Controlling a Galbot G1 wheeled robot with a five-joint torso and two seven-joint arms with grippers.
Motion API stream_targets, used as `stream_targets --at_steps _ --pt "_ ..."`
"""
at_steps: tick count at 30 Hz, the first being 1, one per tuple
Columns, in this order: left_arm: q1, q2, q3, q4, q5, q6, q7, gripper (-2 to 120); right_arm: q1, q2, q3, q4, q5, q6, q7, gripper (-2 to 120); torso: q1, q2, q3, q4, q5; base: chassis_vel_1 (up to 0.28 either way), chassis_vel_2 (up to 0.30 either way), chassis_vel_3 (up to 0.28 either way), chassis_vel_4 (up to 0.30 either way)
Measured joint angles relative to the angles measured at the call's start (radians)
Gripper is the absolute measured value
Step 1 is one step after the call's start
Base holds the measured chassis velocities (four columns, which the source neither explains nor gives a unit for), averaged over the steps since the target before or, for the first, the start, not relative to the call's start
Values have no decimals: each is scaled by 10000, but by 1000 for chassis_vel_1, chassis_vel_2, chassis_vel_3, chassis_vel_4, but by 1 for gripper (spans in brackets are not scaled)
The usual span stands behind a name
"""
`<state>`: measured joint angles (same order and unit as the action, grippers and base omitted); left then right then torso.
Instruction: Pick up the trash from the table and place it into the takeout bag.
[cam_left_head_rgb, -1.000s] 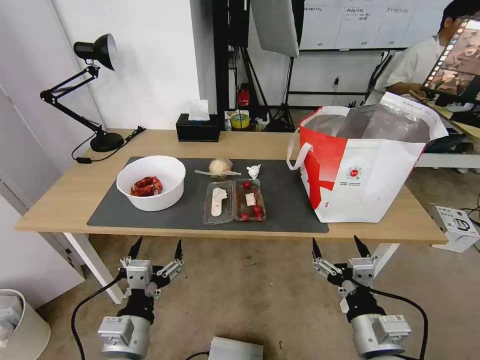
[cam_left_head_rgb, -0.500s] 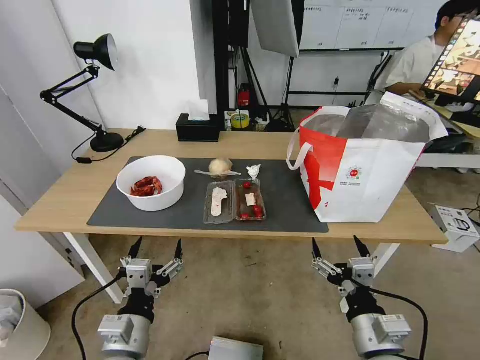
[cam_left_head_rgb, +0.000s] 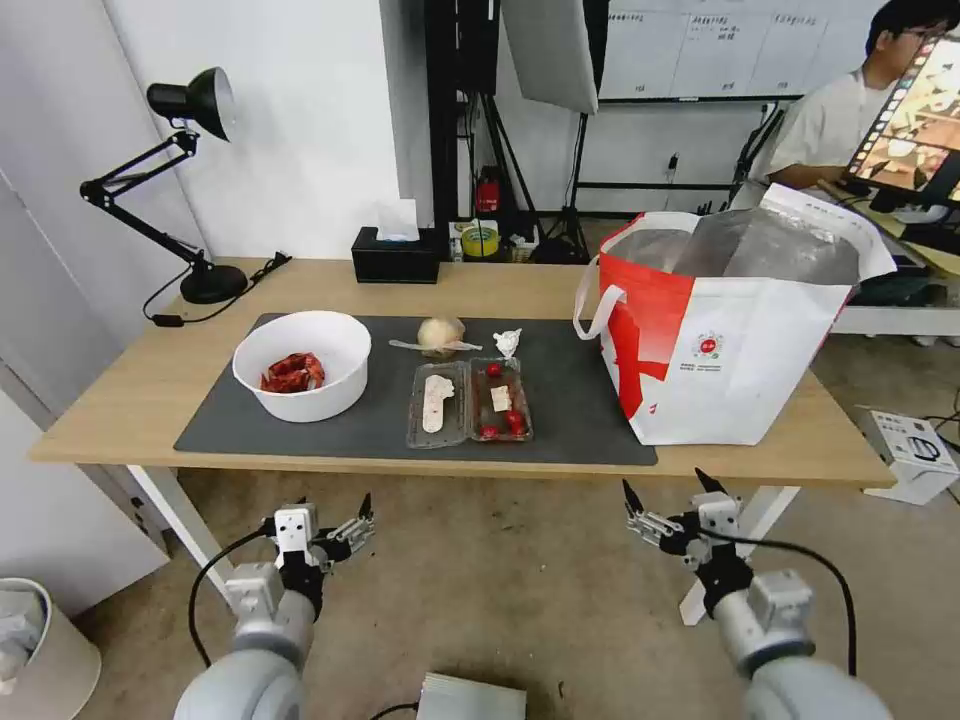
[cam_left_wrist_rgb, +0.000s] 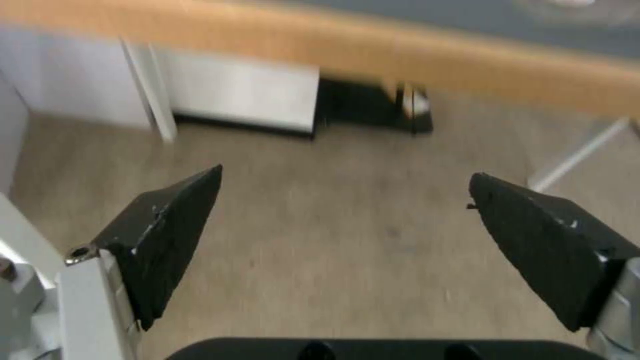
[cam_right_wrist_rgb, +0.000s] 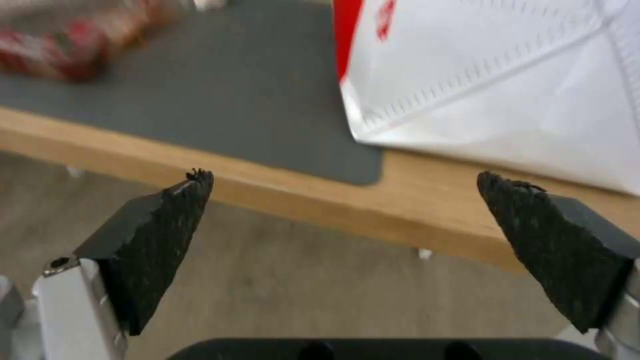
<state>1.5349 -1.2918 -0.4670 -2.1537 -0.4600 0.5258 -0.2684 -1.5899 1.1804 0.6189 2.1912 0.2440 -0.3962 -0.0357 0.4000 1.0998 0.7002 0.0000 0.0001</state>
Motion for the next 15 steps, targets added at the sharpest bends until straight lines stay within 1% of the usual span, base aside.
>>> stream_targets --at_steps 1,2,3,4,5,6,8,11,15 --pt "-53 140 -39 -31 -309 -46 -103 100 204 -296 69 -105 230 -374 -36 100 1 -1 1 -4 -4 0 0 0 0" --pt "-53 140 -39 -31 -309 -46 -103 100 204 -296 69 -105 230 -374 -36 100 1 -1 1 -4 -4 0 0 0 0" --pt "32 230 -165 -234 -501 -252 -168 100 503 -745 162 -267 586 -936 -97 100 1 0 0 -1 6 0 0 0 0" --pt "108 249 -214 -348 -545 -298 -169 100 725 -1020 190 -361 788 -1237 -112 100 1 0 0 0 3 0 0 0 0" --pt "108 249 -214 -348 -545 -298 -169 100 725 -1020 190 -361 788 -1237 -112 100 1 0 0 0 3 0 0 0 0" --pt "161 255 -250 -449 -560 -322 -170 100 903 -1200 224 -409 905 -1409 -111 100 1 0 -1 5 -5 0 0 0 0" --pt "244 259 -346 -679 -620 -361 -167 100 1011 -1327 226 -435 1013 -1534 -115 100 2 0 -1 1 3 0 0 0 0" --pt "276 249 -376 -835 -838 -364 -163 100 1011 -1344 230 -433 1023 -1539 -116 100 1 0 -2 -1 -1 0 0 0 0" --pt "286 218 -384 -875 -922 -364 -165 100 959 -1313 239 -402 1023 -1525 -116 100 1 0 -2 -1 0 0 0 0 0"
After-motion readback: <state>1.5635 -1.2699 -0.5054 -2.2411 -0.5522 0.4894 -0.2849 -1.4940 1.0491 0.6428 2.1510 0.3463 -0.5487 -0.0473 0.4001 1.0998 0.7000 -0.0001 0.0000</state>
